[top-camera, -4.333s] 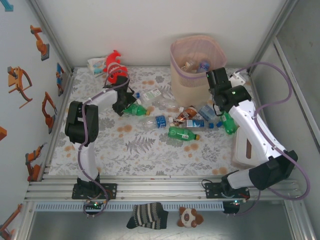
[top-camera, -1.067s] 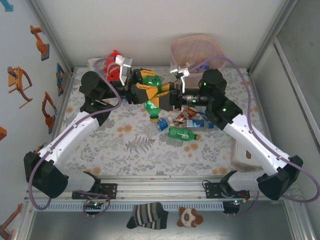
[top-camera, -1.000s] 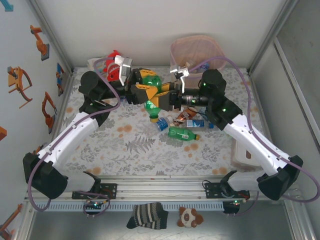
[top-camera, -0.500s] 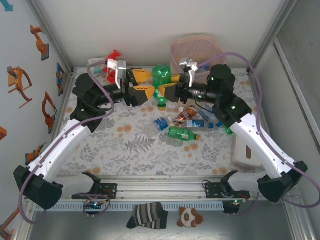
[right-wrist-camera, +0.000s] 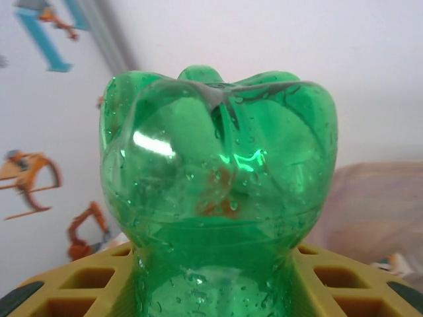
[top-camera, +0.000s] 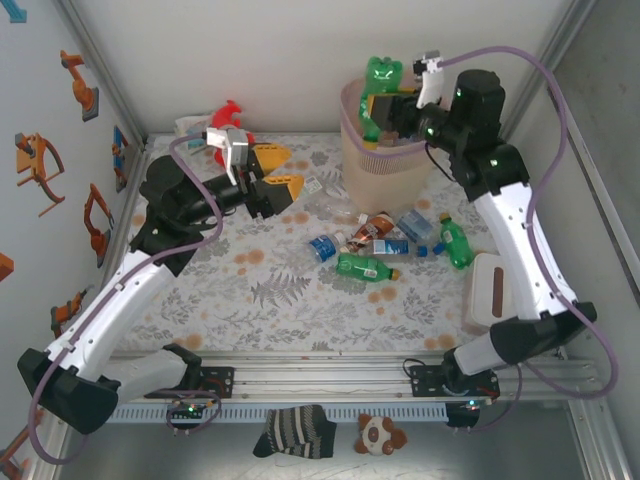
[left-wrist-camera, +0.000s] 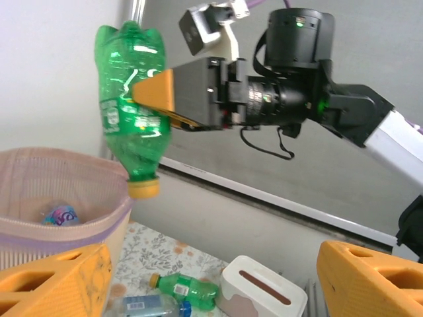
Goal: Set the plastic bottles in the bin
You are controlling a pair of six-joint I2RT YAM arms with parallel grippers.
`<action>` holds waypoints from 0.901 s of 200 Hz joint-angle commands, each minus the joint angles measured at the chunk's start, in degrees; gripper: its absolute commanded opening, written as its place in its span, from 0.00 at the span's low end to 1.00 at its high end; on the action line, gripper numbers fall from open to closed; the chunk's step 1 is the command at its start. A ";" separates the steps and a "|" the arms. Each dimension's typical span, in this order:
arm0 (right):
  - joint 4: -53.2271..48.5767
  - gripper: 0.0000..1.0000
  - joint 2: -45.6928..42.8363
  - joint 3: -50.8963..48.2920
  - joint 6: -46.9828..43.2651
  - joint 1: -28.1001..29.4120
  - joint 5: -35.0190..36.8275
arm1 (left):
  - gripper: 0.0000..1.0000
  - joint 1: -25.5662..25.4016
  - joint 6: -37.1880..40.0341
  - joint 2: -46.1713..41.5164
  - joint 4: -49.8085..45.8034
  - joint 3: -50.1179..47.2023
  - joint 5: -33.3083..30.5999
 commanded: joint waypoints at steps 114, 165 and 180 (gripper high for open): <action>-14.09 0.42 24.61 22.53 -7.90 -6.92 3.65 | 0.80 1.10 2.38 -3.07 -2.80 -4.81 -5.27; -11.72 0.42 25.35 17.12 -8.13 -6.92 1.63 | 0.80 1.71 1.06 -1.24 -0.67 -5.46 -4.81; -11.72 0.42 26.17 16.21 -8.28 -7.01 1.28 | 0.80 1.88 0.64 -1.14 -0.22 -5.85 -4.83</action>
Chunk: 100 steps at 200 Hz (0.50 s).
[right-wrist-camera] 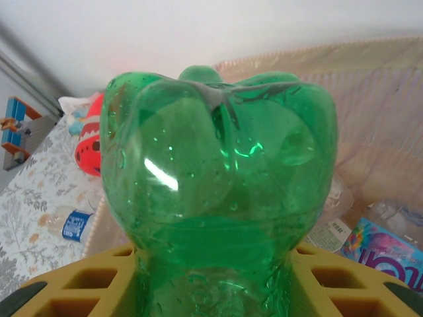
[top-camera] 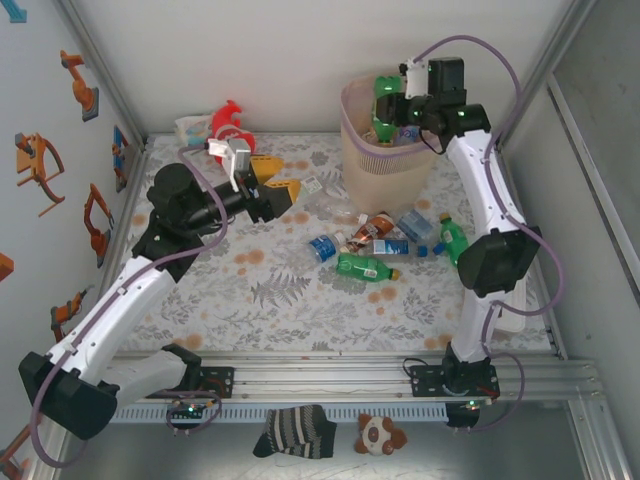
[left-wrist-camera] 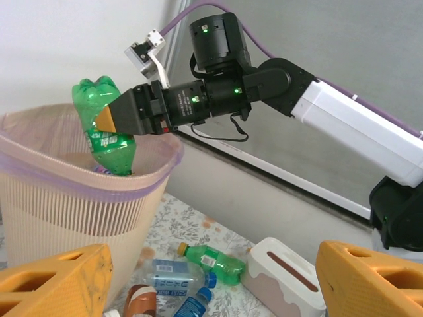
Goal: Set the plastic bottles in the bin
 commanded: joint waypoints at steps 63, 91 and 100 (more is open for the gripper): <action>-2.09 0.45 6.50 0.00 -1.61 -0.52 -2.77 | 0.80 2.20 -3.44 -0.51 6.31 -3.61 0.77; -2.14 0.51 6.50 0.00 -0.67 -0.52 -3.09 | 0.80 2.42 -3.54 -0.52 6.40 -3.97 0.83; -2.15 0.55 6.36 0.26 -0.01 -0.51 -3.70 | 0.80 2.55 -3.61 -0.44 6.44 -4.04 0.89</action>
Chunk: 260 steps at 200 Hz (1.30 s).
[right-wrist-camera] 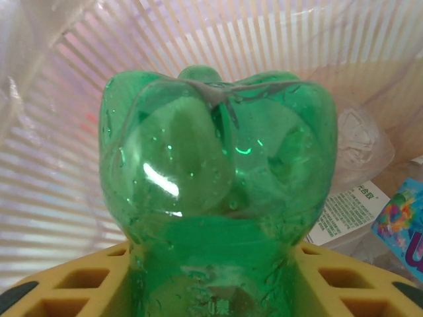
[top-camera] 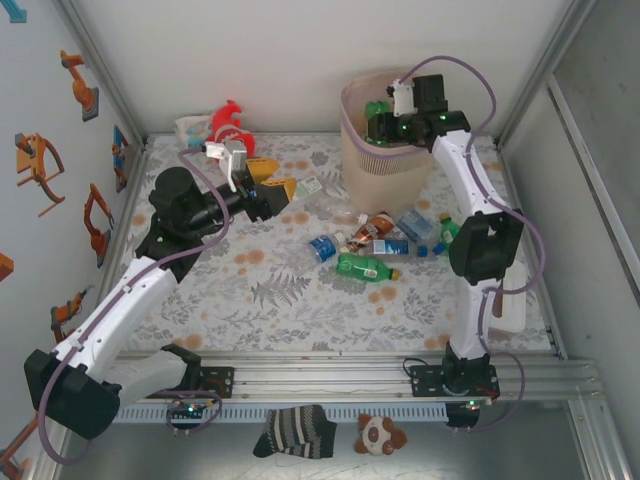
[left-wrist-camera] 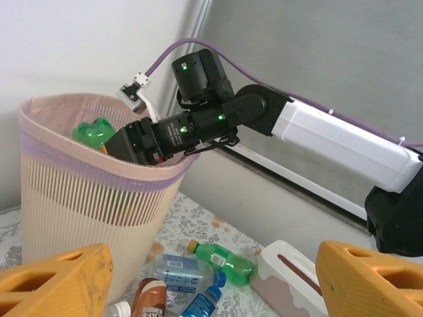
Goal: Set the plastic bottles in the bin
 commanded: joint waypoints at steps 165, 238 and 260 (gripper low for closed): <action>-5.90 0.69 -8.81 3.64 0.56 -0.36 -2.57 | 0.80 1.12 -2.25 -0.23 4.29 -0.93 1.88; -5.14 0.65 -10.56 0.65 1.47 -0.34 -1.34 | 0.80 1.13 -2.28 -0.15 4.15 -1.12 1.93; -5.49 0.58 -10.08 0.95 1.68 -0.42 -1.34 | 0.79 1.12 -1.93 -0.40 3.33 -1.51 1.79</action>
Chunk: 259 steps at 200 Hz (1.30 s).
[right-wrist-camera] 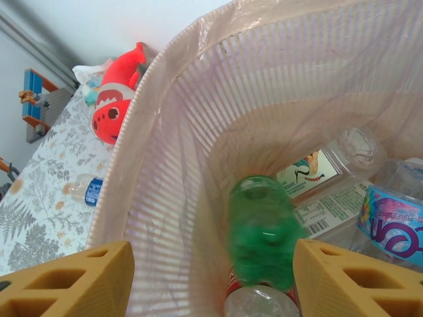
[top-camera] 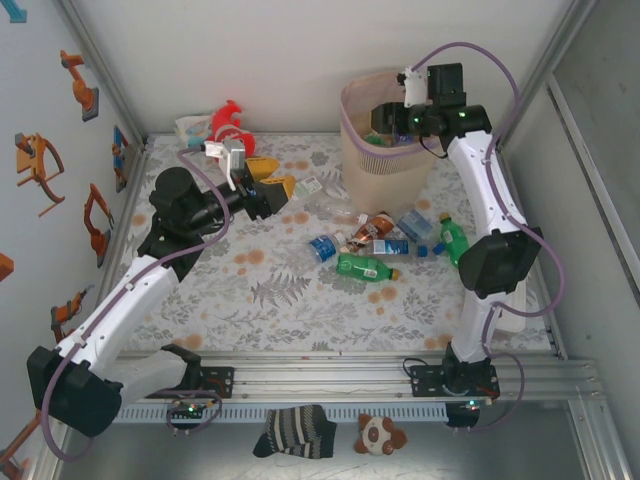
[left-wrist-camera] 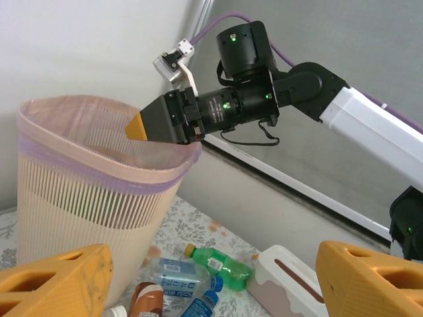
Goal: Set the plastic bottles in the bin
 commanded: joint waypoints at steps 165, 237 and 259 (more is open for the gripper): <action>-2.09 0.43 -16.50 -13.10 1.63 -0.29 3.24 | 0.76 0.67 9.80 11.40 -32.04 10.23 -26.62; -2.30 0.44 -27.24 -24.00 1.58 -0.29 6.43 | 0.78 7.92 8.80 27.49 -41.95 20.00 -29.00; -2.72 0.43 -29.48 -26.11 1.05 -0.32 7.06 | 0.78 8.97 18.68 32.87 -44.83 23.75 -22.99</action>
